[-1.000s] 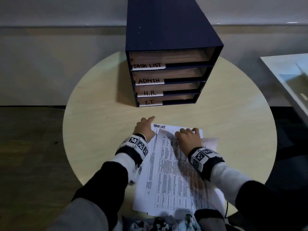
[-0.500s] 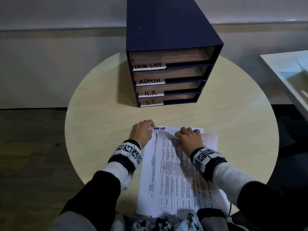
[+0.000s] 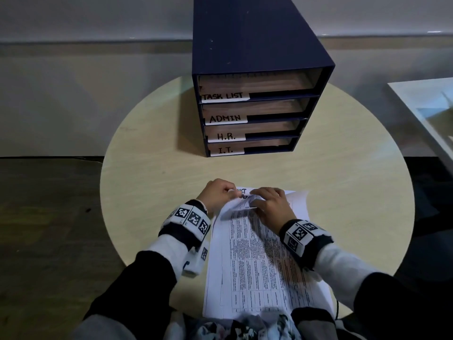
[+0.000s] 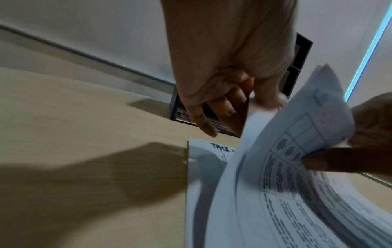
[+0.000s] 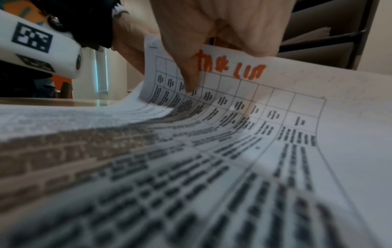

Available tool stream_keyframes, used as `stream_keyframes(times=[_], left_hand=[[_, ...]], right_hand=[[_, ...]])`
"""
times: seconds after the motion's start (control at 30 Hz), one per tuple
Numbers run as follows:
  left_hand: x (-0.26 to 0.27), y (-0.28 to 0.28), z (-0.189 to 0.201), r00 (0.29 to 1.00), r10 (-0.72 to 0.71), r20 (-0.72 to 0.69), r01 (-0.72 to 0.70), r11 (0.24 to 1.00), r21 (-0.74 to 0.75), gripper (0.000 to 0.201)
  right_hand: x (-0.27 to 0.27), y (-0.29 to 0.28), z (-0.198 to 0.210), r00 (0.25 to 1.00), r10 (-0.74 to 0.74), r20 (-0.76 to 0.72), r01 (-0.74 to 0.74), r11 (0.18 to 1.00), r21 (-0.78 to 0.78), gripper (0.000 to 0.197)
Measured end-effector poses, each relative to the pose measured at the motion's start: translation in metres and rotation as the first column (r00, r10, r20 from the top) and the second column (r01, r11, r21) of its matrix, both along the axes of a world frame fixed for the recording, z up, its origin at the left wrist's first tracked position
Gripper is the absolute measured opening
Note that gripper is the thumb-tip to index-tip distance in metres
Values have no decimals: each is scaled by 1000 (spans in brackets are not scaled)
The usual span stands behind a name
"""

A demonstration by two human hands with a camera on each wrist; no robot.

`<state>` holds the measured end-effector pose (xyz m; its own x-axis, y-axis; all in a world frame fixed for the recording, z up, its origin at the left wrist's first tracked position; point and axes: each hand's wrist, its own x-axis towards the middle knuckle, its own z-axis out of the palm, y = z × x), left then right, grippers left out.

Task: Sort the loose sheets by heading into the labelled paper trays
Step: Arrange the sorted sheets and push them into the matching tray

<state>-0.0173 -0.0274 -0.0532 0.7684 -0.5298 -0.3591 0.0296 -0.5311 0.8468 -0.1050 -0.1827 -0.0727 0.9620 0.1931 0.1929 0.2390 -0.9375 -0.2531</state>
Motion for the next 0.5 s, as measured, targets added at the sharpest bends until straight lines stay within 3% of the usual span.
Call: stream_keyframes(times=[0.1, 0.17, 0.23, 0.33, 0.5], left_hand=[[-1, -2, 2, 972, 156, -173, -180, 975, -130, 41], [4, -1, -3, 979, 184, -85, -188, 981, -43, 30], [13, 2, -12, 996, 49, 81, -65, 976, 209, 28], [20, 9, -22, 972, -192, 136, 109, 879, 465, 41], [16, 12, -22, 958, -199, 207, 88, 890, 448, 38]], right_hand=[[0, 2, -2, 1000, 13, 2, -13, 999, -34, 35], [-3, 2, -6, 1000, 16, -5, -16, 998, -66, 33], [-5, 3, -7, 1000, 10, 2, -10, 994, -111, 31], [-9, 4, -7, 998, 23, 64, -12, 986, -165, 31], [-16, 12, -5, 985, 76, 154, -39, 973, -226, 24]])
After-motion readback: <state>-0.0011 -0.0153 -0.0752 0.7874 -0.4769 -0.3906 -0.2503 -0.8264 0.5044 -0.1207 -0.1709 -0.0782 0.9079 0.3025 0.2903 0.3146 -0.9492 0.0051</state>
